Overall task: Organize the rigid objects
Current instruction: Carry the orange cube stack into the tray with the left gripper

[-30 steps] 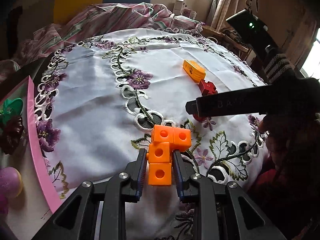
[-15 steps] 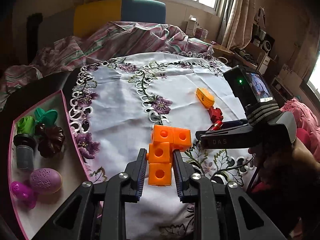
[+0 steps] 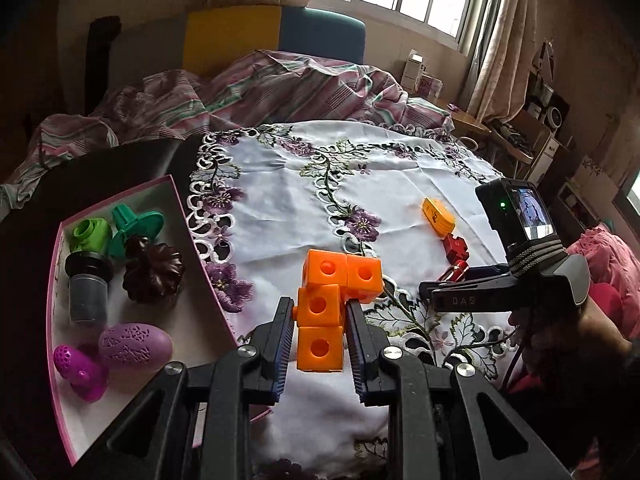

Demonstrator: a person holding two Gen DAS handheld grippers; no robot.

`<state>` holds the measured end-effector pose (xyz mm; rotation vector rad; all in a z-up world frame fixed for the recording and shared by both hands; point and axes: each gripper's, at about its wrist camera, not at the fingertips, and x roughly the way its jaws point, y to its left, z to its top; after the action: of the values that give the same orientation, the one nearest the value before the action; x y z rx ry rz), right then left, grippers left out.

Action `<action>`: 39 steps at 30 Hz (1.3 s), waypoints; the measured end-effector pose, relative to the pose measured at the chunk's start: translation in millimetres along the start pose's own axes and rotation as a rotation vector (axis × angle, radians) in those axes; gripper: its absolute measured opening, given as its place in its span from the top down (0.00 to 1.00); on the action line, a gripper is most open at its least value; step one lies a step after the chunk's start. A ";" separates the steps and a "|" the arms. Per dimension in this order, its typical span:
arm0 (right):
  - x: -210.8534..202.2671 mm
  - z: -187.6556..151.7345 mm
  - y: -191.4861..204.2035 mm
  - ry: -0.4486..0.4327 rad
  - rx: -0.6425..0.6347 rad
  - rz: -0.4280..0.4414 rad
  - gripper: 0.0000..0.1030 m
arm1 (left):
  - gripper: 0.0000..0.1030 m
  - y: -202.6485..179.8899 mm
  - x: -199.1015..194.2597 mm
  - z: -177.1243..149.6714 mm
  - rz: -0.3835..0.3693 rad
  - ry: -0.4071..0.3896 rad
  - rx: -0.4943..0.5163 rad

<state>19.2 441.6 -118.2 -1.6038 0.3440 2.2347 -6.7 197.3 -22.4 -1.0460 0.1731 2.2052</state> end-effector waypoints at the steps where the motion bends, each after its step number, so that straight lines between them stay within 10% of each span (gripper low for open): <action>1: 0.2 0.3 0.2 0.000 -0.001 -0.001 0.27 | 0.75 2.0 -0.5 -0.4 0.005 0.000 -0.005; 39: -4.4 -4.4 7.8 -0.018 -0.050 -0.033 0.27 | 0.75 148.9 -36.1 -79.7 0.269 0.093 -0.277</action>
<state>20.9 432.1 -115.5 -1.6014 0.2570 2.2482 -33.8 34.5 -73.3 -1.3447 0.0512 2.4737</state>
